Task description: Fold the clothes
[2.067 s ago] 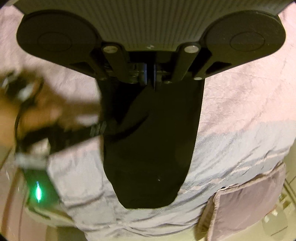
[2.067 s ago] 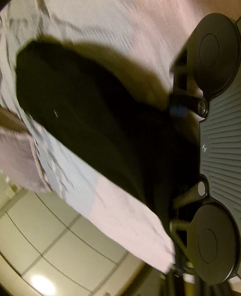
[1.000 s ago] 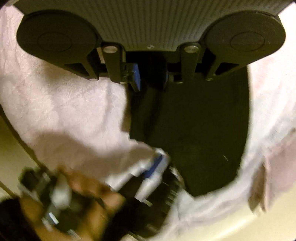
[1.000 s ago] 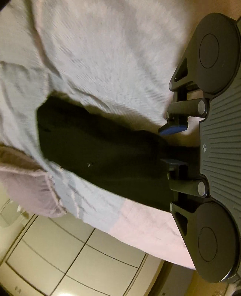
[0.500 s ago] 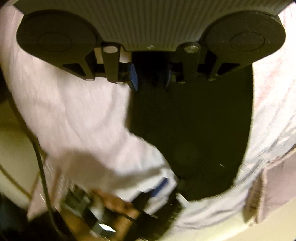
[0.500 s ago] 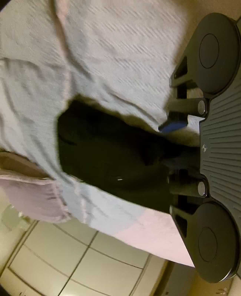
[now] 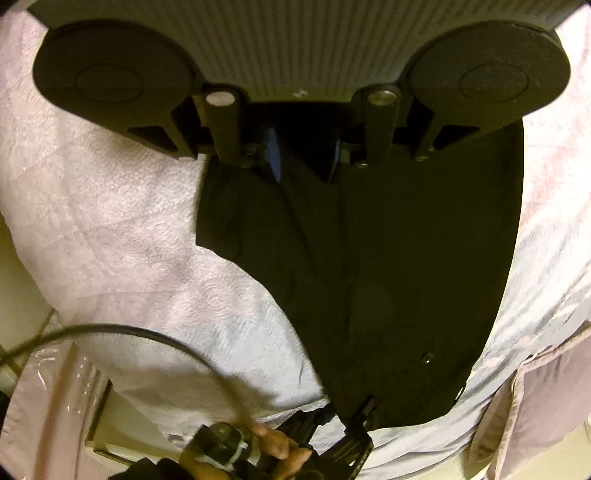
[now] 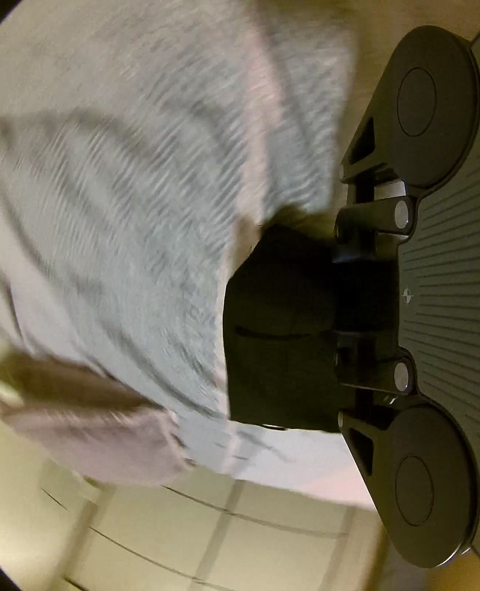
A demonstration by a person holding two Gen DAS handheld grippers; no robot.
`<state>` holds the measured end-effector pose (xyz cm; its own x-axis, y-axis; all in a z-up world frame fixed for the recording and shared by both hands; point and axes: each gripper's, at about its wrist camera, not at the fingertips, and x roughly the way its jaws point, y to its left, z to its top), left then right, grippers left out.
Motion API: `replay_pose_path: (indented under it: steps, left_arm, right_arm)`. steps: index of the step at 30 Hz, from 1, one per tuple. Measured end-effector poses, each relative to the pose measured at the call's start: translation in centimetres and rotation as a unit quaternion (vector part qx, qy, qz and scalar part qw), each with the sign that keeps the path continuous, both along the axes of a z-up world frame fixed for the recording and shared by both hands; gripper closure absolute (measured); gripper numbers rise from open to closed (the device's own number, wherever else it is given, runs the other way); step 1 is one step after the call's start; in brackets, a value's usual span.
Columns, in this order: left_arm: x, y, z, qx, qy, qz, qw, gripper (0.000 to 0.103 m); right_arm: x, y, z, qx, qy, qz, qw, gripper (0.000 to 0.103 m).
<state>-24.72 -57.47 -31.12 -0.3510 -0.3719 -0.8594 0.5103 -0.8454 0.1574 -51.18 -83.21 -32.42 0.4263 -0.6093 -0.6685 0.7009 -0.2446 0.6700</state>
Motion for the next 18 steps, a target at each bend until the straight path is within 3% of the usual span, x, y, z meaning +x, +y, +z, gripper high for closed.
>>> replay_pose_path:
  steps: [4, 5, 7, 11, 15, 18]
  left_arm:
    - [0.2, 0.3, 0.4, 0.0, -0.011, -0.004, 0.9999, 0.082]
    - [0.4, 0.6, 0.6, 0.002, -0.015, 0.0, 0.9999, 0.082]
    - [1.4, 1.3, 1.0, 0.005, -0.026, 0.017, 0.9995, 0.082]
    - [5.2, 3.4, 1.4, 0.009, -0.066, 0.069, 0.9954, 0.081]
    - [11.4, 7.1, 1.6, 0.036, -0.112, 0.16, 0.9801, 0.081]
    - [15.5, 10.7, 2.1, 0.047, -0.141, 0.205, 0.9673, 0.079]
  right_arm:
    - [0.0, 0.7, -0.5, -0.013, 0.009, 0.008, 1.0, 0.069]
    - [0.1, 1.2, -0.3, -0.016, 0.016, 0.008, 1.0, 0.066]
    - [0.0, 2.5, 0.3, -0.016, 0.037, 0.004, 0.999, 0.049]
    - [0.6, 6.0, 1.9, -0.013, 0.079, 0.015, 0.997, 0.039]
    - [2.2, 10.2, 3.1, 0.023, 0.136, 0.046, 0.989, 0.036]
    - [3.9, 14.8, 4.1, 0.034, 0.153, 0.064, 0.985, 0.036]
